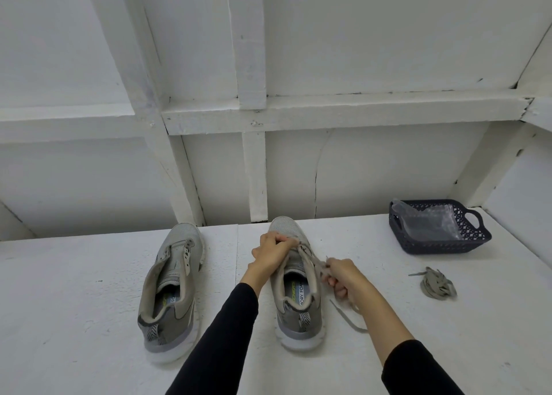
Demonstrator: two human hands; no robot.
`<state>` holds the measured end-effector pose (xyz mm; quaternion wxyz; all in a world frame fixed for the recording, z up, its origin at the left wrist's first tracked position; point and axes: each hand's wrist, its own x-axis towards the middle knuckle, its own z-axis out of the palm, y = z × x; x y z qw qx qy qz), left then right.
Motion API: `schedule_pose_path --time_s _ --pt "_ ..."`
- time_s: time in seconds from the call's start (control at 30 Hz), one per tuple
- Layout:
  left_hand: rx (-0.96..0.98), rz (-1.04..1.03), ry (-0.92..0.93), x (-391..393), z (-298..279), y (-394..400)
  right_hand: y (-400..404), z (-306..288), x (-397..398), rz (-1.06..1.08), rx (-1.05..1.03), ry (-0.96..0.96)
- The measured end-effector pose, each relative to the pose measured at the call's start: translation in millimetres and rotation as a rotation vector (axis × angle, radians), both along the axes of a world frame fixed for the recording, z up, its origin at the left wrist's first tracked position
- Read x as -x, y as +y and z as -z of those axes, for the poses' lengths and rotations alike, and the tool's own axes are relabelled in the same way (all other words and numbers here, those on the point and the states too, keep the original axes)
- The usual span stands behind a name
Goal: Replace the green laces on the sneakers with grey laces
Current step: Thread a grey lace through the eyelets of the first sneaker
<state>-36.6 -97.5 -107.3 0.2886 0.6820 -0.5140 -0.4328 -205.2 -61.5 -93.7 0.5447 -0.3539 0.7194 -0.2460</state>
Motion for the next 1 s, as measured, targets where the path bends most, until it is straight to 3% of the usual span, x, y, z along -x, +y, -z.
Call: schedule_pose_path --time_s 0.17,0.4,0.6,0.7,0.77,0.87,0.93,1.0 --pt "0.002 -0.002 0.074 3.4 -2.8 10.9 19.9 -1.1 3.8 -0.164 -0.08 0.098" --pt "0.036 -0.026 0.029 6.2 8.9 11.7 32.2 -3.5 12.6 -0.451 0.004 0.705" --pt "0.064 -0.053 -0.004 9.2 12.7 11.3 29.0 6.5 11.9 -0.505 0.074 0.823" --pt "0.094 -0.053 0.041 9.6 7.3 17.2 19.7 15.6 13.4 -0.441 0.129 0.766" --pt "0.111 -0.062 0.063 7.7 10.1 16.8 11.3 14.9 14.2 -0.244 0.279 0.64" --pt "0.128 -0.055 0.087 7.6 12.3 16.2 1.5 -3.4 11.4 0.134 0.558 0.046" --pt "0.134 -0.065 0.109 8.2 10.4 17.6 -1.2 -18.9 7.4 0.276 0.602 -0.327" --pt "0.154 -0.078 0.155 8.1 8.3 18.2 -4.7 -24.3 2.4 0.29 0.603 -0.455"
